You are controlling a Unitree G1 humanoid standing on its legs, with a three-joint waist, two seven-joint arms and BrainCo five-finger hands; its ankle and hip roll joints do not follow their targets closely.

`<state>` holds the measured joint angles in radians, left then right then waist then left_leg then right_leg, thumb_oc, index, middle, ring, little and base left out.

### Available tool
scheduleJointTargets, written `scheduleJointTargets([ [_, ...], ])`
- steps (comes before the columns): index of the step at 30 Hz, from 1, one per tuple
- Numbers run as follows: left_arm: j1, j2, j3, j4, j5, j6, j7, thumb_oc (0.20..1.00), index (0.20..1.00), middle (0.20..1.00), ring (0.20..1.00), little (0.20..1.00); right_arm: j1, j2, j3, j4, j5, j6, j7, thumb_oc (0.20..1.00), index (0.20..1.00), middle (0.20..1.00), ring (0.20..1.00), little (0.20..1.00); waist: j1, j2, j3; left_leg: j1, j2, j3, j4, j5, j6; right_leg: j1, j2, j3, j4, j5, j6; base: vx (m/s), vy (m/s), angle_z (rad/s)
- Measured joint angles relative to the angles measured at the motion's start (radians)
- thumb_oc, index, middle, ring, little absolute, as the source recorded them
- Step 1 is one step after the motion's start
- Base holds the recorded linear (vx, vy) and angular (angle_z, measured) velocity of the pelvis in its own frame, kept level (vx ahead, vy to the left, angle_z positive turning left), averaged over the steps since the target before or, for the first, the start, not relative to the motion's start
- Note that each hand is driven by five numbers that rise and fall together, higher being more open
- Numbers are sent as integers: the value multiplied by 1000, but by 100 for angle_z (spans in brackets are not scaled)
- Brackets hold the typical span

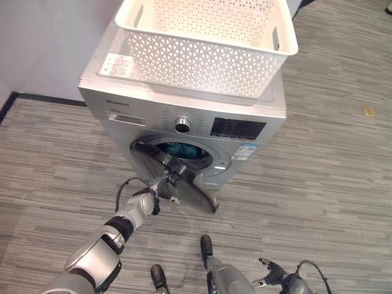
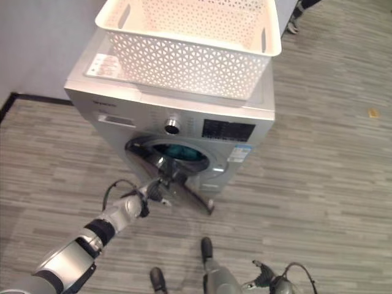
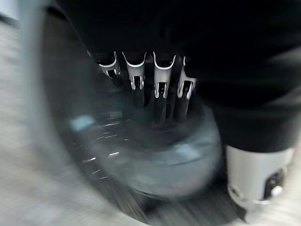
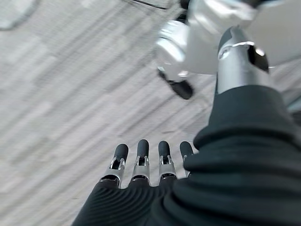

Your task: Grab the laundry basket,head to the washer,open it,put in the laundry and shut it.

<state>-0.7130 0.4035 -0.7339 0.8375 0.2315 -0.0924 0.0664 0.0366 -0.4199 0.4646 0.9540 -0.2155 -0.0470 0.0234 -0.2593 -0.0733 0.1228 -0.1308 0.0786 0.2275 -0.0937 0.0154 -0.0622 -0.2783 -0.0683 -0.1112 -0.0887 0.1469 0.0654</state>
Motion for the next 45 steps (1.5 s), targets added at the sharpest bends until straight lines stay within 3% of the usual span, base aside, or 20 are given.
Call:
scheduleJointTargets([
  [1, -19, 8, -1, -19, -8, -13, 5, 1000, 1000, 1000, 1000, 1000, -8, 1, 1, 17, 0, 1, 1, 1000, 1000, 1000, 1000, 1000, -3, -2, 1, -3, -1, 2, 0, 0, 0, -5, 0, 3, 0, 7, -4, 50, -48, -12],
  [4, -113, -79, -64, -80, -38, -52, 5, 1000, 1000, 1000, 1000, 1000, 3, 43, 1, 228, -6, 8, 15, 1000, 1000, 1000, 1000, 1000, -7, -6, 2, -3, 0, 5, 0, 0, 0, -5, 0, 2, 0, 7, -3, 36, -32, -2],
  [10, -119, -175, -75, -32, -65, -77, 16, 1000, 1000, 1000, 1000, 1000, 10, 50, -3, 201, 2, 0, 20, 1000, 1000, 1000, 1000, 1000, -29, -2, 5, 6, 0, 3, 0, -1, 2, 2, 0, 0, 0, 7, -3, 5, -18, -2],
  [15, -62, -162, -11, -50, -115, -80, 69, 1000, 1000, 1000, 1000, 1000, -29, 53, -3, 125, 21, -9, -8, 1000, 1000, 1000, 1000, 1000, -18, 21, 19, 4, 2, -6, -3, -1, 2, 4, 0, -7, 0, 6, -3, -7, -38, 4],
  [19, 99, -141, 55, -138, -198, -90, 84, 1000, 1000, 1000, 1000, 1000, -45, 56, -5, 108, 45, -19, -20, 1000, 1000, 1000, 1000, 1000, 16, 57, 26, 8, 7, -24, -4, 3, -1, 19, 2, -27, 0, 7, -9, 11, -35, 12],
  [21, 281, -159, 149, -218, -283, -120, 76, 1000, 1000, 1000, 1000, 1000, -41, 64, -22, 107, 55, -17, -25, 1000, 1000, 1000, 1000, 1000, 32, 67, 30, 33, 13, -34, -3, 2, -1, 54, 5, -42, 0, -4, -17, 3, -72, 38],
  [23, 425, -134, 174, -218, -356, -136, 55, 1000, 1000, 1000, 1000, 1000, -38, 73, -55, 135, 82, -16, -40, 1000, 1000, 1000, 1000, 1000, 91, 74, 32, 44, 18, -88, 1, 8, -7, 97, 5, -93, 0, -23, -17, 16, -146, 72],
  [24, 520, -124, 236, -207, -393, -155, 36, 1000, 1000, 1000, 1000, 1000, -36, 78, -73, 139, 86, -16, -41, 1000, 1000, 1000, 1000, 1000, 110, 74, 32, 53, 21, -115, 1, 9, -8, 118, 6, -119, 0, -33, -18, 54, -136, 54],
  [26, 664, -99, 352, -150, -432, -159, 12, 1000, 1000, 1000, 1000, 1000, -38, 96, -90, 178, 90, -15, -44, 1000, 1000, 1000, 1000, 1000, 154, 70, 29, 84, 29, -137, 11, 10, -10, 165, 17, -133, -7, -57, -17, 26, -89, 37],
  [28, 725, -59, 392, -100, -447, -153, 6, 1000, 1000, 1000, 1000, 1000, -34, 100, -92, 214, 95, -15, -42, 1000, 1000, 1000, 1000, 1000, 188, 62, 24, 91, 32, -139, 26, 10, -11, 185, 17, -142, -9, -73, -19, 13, -154, 22],
  [29, 779, -2, 422, -71, -443, -162, -8, 1000, 1000, 1000, 1000, 1000, -46, 105, -96, 222, 112, -15, -38, 1000, 1000, 1000, 1000, 1000, 231, 58, 24, 64, 37, -173, 90, -1, -33, 196, 32, -140, -1, -87, -33, 7, -170, 33],
  [30, 770, 3, 456, -44, -435, -161, -4, 1000, 1000, 1000, 1000, 1000, -36, 114, -94, 222, 127, -15, -38, 1000, 1000, 1000, 1000, 1000, 233, 31, 28, 19, 24, -229, 179, -5, -53, 200, 15, -137, -9, -85, -54, -2, -97, 41],
  [32, 775, 21, 511, 48, -409, -158, 3, 1000, 1000, 1000, 1000, 1000, -42, 115, -92, 231, 134, -17, -25, 1000, 1000, 1000, 1000, 1000, 280, 16, 28, -5, 13, -319, 270, 14, -80, 238, 12, -146, -9, -90, -61, 44, -8, 30],
  [33, 787, 22, 522, 94, -400, -159, 3, 1000, 1000, 1000, 1000, 1000, -53, 122, -91, 232, 134, -21, -18, 1000, 1000, 1000, 1000, 1000, 288, 11, 25, -14, 12, -352, 289, 20, -92, 249, 10, -151, -9, -93, -64, 52, 66, 7],
  [36, 767, -13, 528, 250, -364, -146, 3, 1000, 1000, 1000, 1000, 1000, -57, 126, -90, 240, 148, -20, -18, 1000, 1000, 1000, 1000, 1000, 281, 11, 11, -23, 21, -351, 311, 12, -80, 254, 0, -180, -10, -90, -72, 41, 75, 16],
  [39, 743, -68, 529, 330, -343, -130, 4, 1000, 1000, 1000, 1000, 1000, -32, 115, -105, 245, 163, -18, -16, 1000, 1000, 1000, 1000, 1000, 268, 15, 2, -6, 26, -331, 196, 14, -80, 243, -18, -190, -9, -91, -70, 46, 59, 31],
  [40, 746, -82, 529, 347, -340, -128, 4, 1000, 1000, 1000, 1000, 1000, -31, 110, -113, 250, 163, -18, -16, 1000, 1000, 1000, 1000, 1000, 268, 21, 0, 4, 29, -325, 160, 15, -79, 241, -19, -185, -9, -88, -67, 96, 28, -22],
  [42, 779, -141, 564, 360, -342, -116, 6, 1000, 1000, 1000, 1000, 1000, -22, 87, -126, 264, 161, -16, -15, 1000, 1000, 1000, 1000, 1000, 275, 73, -23, 85, 55, -320, 76, -3, -51, 250, 14, -163, -9, -71, -40, 113, 59, -37],
  [45, 795, -141, 562, 344, -346, -110, 5, 1000, 1000, 1000, 1000, 1000, 2, 123, -129, 278, 160, -16, -6, 1000, 1000, 1000, 1000, 1000, 284, 33, -37, 133, 23, -296, 49, -9, -17, 277, -15, -121, -9, -65, -12, 87, 78, -15],
])
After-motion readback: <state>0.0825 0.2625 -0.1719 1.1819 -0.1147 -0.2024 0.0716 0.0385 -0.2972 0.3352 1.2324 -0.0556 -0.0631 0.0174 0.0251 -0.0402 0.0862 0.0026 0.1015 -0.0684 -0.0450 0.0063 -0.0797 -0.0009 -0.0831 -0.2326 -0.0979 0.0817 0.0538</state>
